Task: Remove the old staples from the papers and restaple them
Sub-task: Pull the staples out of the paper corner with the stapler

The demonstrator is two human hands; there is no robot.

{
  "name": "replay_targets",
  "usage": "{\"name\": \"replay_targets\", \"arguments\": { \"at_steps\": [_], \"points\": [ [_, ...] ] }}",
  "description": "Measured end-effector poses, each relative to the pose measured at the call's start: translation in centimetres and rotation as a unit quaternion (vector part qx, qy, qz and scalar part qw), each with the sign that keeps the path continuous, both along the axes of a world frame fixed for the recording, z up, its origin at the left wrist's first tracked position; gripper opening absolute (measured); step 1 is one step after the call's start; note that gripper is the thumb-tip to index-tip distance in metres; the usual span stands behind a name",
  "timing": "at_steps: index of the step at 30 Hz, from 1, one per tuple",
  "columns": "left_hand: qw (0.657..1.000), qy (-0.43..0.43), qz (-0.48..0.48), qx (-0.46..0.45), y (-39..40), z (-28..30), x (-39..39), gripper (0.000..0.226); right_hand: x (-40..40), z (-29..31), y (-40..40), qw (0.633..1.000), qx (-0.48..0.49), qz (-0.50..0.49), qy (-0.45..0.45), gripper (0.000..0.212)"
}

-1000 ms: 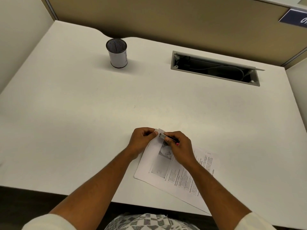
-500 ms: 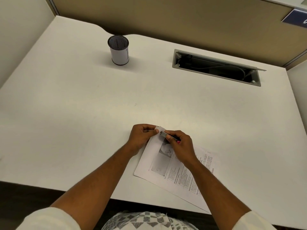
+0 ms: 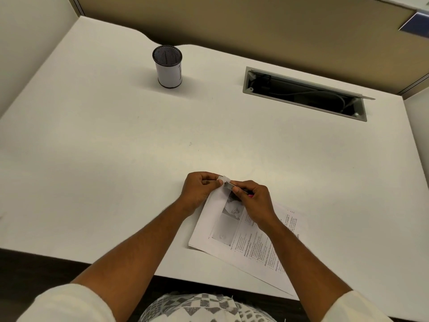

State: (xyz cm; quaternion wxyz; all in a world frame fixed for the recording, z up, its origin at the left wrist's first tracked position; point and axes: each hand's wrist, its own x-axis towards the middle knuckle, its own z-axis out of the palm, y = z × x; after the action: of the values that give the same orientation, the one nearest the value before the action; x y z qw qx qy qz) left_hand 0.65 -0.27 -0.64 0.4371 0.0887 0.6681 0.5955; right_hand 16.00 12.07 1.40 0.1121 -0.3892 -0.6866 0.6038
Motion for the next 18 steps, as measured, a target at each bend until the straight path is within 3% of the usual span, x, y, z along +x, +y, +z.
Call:
{"name": "replay_targets", "arguments": {
  "at_steps": [14,18],
  "points": [
    [1.000,0.010,-0.003,0.006,0.1,-0.1,-0.1,0.005,-0.2,-0.2,0.6,0.999,-0.030,0.023,0.005,0.017],
    [1.000,0.011,-0.006,0.009,0.1,-0.3,-0.2,0.010,-0.4,0.1,1.3,0.997,-0.073,0.032,-0.008,0.017]
  ]
}}
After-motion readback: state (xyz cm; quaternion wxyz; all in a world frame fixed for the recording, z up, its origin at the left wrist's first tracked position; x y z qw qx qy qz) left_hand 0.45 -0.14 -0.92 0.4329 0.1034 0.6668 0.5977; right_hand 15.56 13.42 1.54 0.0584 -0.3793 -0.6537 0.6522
